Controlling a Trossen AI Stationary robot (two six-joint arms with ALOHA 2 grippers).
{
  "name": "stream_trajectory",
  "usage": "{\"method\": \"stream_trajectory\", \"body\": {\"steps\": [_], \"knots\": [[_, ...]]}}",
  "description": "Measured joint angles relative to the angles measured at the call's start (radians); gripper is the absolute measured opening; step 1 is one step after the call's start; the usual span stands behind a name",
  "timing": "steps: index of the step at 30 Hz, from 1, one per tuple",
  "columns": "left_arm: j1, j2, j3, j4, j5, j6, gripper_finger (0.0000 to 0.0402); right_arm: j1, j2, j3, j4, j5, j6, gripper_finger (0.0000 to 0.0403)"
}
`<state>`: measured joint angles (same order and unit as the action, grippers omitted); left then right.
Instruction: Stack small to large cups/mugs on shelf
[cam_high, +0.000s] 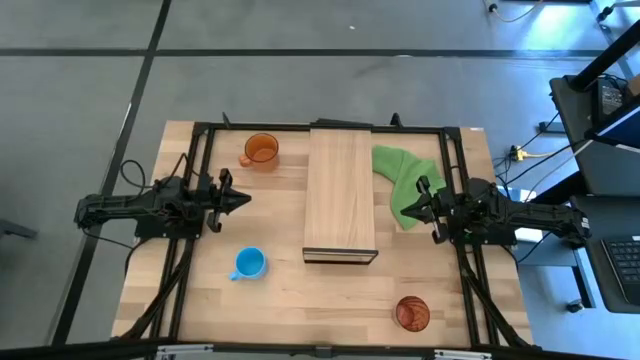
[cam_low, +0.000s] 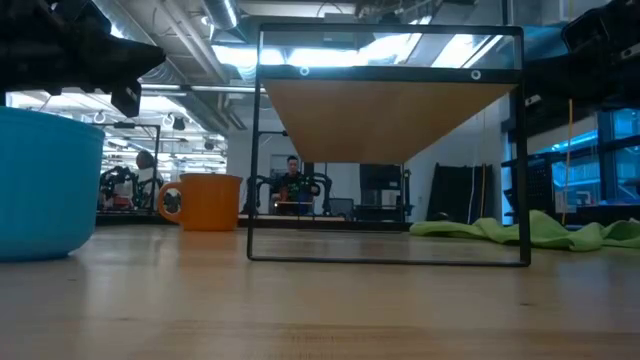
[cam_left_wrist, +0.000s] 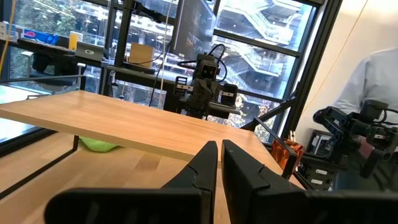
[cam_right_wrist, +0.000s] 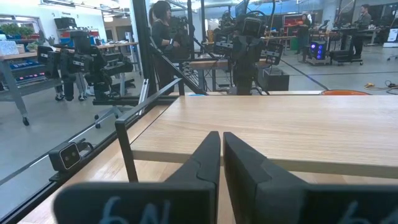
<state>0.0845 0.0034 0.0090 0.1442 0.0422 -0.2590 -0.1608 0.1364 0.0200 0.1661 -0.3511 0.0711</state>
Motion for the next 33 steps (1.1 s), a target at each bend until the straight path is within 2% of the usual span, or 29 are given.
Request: {"method": "stream_trajectory", "body": {"steps": [13, 15, 19, 20, 24, 28, 33], "knots": [[0.0, 0.0, 0.0, 0.0, 0.0, 0.0, 0.0016, 0.0, 0.0, 0.0, 0.01, 0.0, 0.039, 0.0023], [0.0, 0.0, 0.0, 0.0, 0.0, 0.0, 0.0016, 0.0, 0.001, 0.0, 0.112, 0.001, 0.148, 0.0023], [0.0, 0.0, 0.0, 0.0, 0.0, 0.0, 0.0016, 0.0, -0.002, 0.04, 0.447, 0.001, 0.632, 0.0023], [0.0, 0.0, 0.0, 0.0, 0.0, 0.0, 0.0016, 0.0, -0.003, 0.049, 0.505, 0.023, 0.694, 0.0023], [0.0, 0.0, 0.0, 0.0, 0.0, 0.0, 0.0016, 0.0, 0.0, 0.064, 0.588, 0.138, 0.693, 0.0023], [0.0, 0.0, 0.0, 0.0, 0.0, 0.0, 0.0016, 0.0, 0.0, 0.066, 0.586, 0.155, 0.664, 0.0023], [0.0, 0.0, 0.0, 0.0, 0.0, 0.0, 0.0016, 0.0, -0.001, 0.066, 0.596, 0.192, 0.9, 0.0023]]}}
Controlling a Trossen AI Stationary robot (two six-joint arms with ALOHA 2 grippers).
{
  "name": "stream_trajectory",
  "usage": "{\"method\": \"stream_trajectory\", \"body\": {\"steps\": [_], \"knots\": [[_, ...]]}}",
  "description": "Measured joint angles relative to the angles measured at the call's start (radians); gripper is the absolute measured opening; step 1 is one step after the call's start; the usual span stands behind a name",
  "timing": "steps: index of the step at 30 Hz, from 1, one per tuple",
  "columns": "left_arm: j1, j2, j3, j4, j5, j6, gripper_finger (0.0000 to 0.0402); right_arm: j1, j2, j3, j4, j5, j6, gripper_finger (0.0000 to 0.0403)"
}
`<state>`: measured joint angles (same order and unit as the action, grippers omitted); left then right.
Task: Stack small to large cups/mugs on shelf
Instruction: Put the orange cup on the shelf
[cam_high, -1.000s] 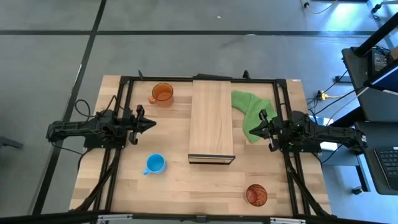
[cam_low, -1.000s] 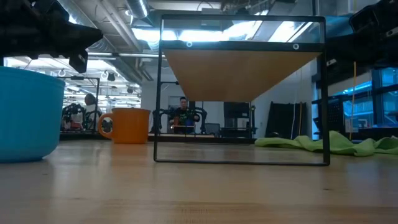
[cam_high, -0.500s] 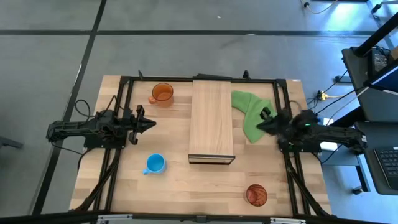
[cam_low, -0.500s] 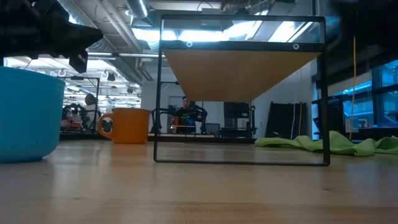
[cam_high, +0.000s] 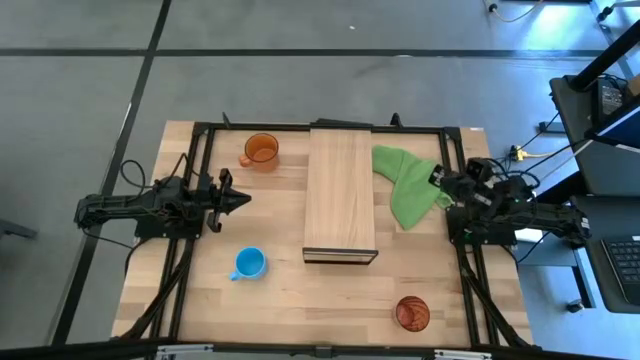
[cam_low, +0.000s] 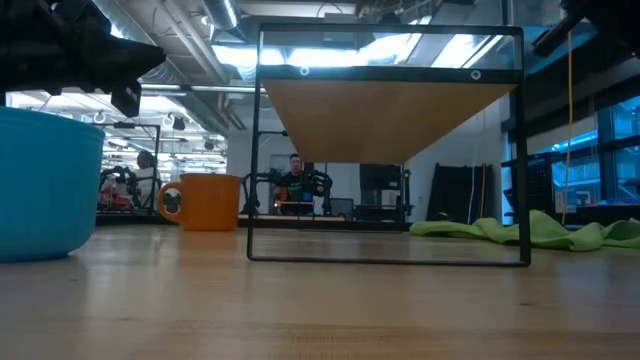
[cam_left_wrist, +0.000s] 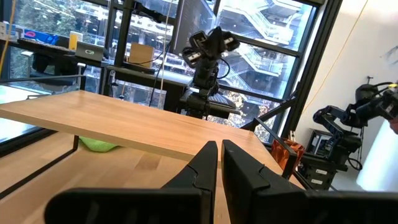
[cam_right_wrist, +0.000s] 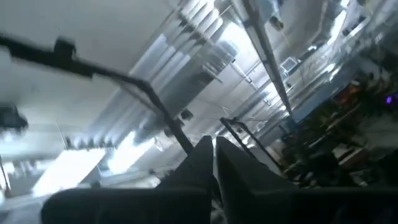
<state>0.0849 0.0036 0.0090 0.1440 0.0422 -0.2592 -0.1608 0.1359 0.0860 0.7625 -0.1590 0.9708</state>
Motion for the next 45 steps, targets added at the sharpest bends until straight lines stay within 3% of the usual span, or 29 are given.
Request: {"method": "stream_trajectory", "body": {"steps": [3, 8, 18, 22, 32, 36, 40, 42, 45], "knots": [[0.0, 0.0, 0.0, 0.0, 0.0, 0.0, 0.0016, 0.0, 0.0, 0.0, 0.006, 0.071, 0.12, 0.0023], [0.0, 0.0, 0.0, 0.0, 0.0, 0.0, 0.0016, 0.0, 0.0, 0.0, 0.016, 0.236, 0.154, 0.0023], [0.0, 0.0, 0.0, 0.0, 0.0, 0.0, 0.0016, 0.0, 0.004, 0.0, 0.016, 0.271, 0.317, 0.0023], [0.0, 0.0, 0.0, 0.0, 0.0, 0.0, 0.0016, 0.0, 0.005, 0.0, -0.002, 0.211, 0.29, 0.0023], [0.0, 0.0, 0.0, 0.0, 0.0, 0.0, 0.0016, 0.001, 0.009, -0.001, -0.223, -0.077, 0.391, 0.0023], [0.0, 0.0, 0.0, 0.0, 0.0, 0.0, 0.0016, 0.002, 0.024, 0.027, -0.218, -0.096, 0.29, 0.0023], [0.0, 0.0, 0.0, 0.0, 0.0, 0.0, 0.0016, 0.013, 0.095, 0.234, -0.279, -0.084, 0.052, 0.0042], [0.0, 0.0, 0.0, 0.0, 0.0, 0.0, 0.0016, 0.019, 0.159, 0.389, -0.49, -0.113, -0.089, 0.0061], [0.0, 0.0, 0.0, 0.0, 0.0, 0.0, 0.0016, 0.035, 0.299, 0.636, -0.956, -0.148, -0.301, 0.009]]}}
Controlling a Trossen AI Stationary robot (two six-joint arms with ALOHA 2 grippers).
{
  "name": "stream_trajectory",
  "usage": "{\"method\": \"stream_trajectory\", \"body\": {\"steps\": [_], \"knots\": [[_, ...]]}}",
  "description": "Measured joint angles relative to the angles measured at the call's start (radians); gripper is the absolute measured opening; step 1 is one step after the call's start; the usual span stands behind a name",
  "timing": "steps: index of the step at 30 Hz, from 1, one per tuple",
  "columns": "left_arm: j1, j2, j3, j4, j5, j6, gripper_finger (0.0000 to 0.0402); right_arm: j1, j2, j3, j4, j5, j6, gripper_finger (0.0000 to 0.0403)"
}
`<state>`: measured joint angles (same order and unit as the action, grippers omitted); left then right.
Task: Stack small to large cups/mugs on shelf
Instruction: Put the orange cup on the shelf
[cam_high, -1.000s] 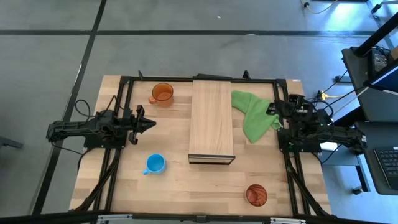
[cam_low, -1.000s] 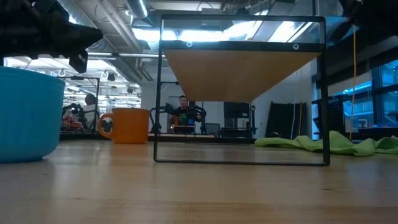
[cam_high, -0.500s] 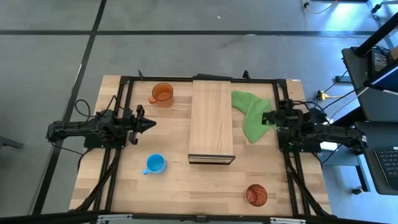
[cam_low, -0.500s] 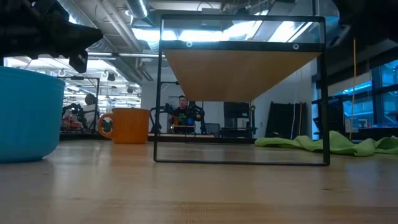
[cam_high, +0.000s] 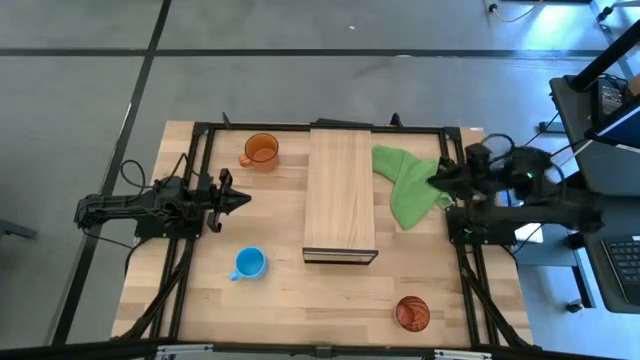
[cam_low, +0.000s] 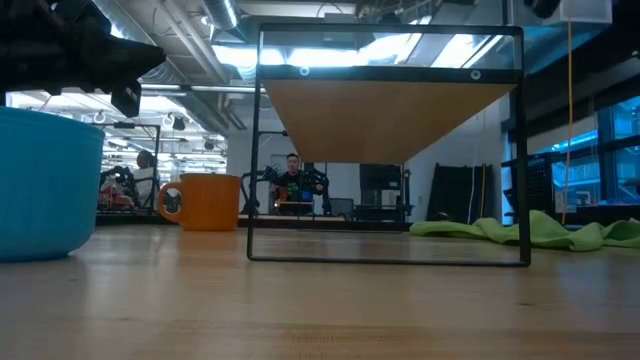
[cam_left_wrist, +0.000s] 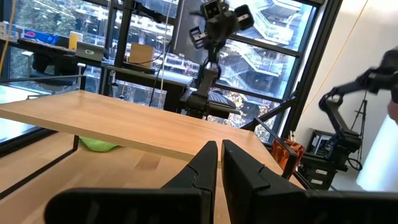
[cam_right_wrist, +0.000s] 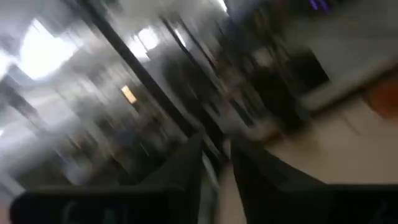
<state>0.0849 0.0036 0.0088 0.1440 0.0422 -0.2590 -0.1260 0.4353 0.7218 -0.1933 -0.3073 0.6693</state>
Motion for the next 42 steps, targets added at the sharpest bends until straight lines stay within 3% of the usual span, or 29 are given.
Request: {"method": "stream_trajectory", "body": {"steps": [5, 9, 13, 18, 23, 26, 33, 42], "knots": [[0.0, 0.0, 0.0, 0.0, 0.0, 0.0, 0.0016, 0.065, 0.272, 0.335, -0.645, -0.063, -0.212, 0.0123], [0.0, 0.0, 0.0, 0.0, 0.0, 0.0, 0.0016, 0.171, 0.432, 0.502, -0.957, -0.023, -0.285, 0.0127], [0.0, 0.0, 0.0, 0.0, 0.0, 0.0, 0.0016, 0.329, 0.518, 0.579, -1.143, 0.07, -0.25, 0.0127], [0.0, 0.0, 0.0, 0.0, 0.0, 0.0, 0.0016, 0.621, 0.55, 0.615, -1.112, 0.184, -0.003, 0.0127], [0.0, 0.0, 0.0, 0.0, 0.0, 0.0, 0.0016, 0.943, 0.629, 0.626, -1.068, 0.416, 0.271, 0.0127], [0.0, 0.0, 0.0, 0.0, 0.0, 0.0, 0.0016, 1.063, 0.736, 0.626, -1.069, 0.514, 0.353, 0.0127], [0.0, 0.0, 0.0, 0.0, 0.0, 0.0, 0.0016, 1.084, 0.979, 0.613, -1.06, 0.57, 0.395, 0.0127], [0.0, 0.0, 0.0, 0.0, 0.0, 0.0, 0.0016, 1.075, 1.074, 0.613, -0.952, 0.574, 0.491, 0.0135]]}}
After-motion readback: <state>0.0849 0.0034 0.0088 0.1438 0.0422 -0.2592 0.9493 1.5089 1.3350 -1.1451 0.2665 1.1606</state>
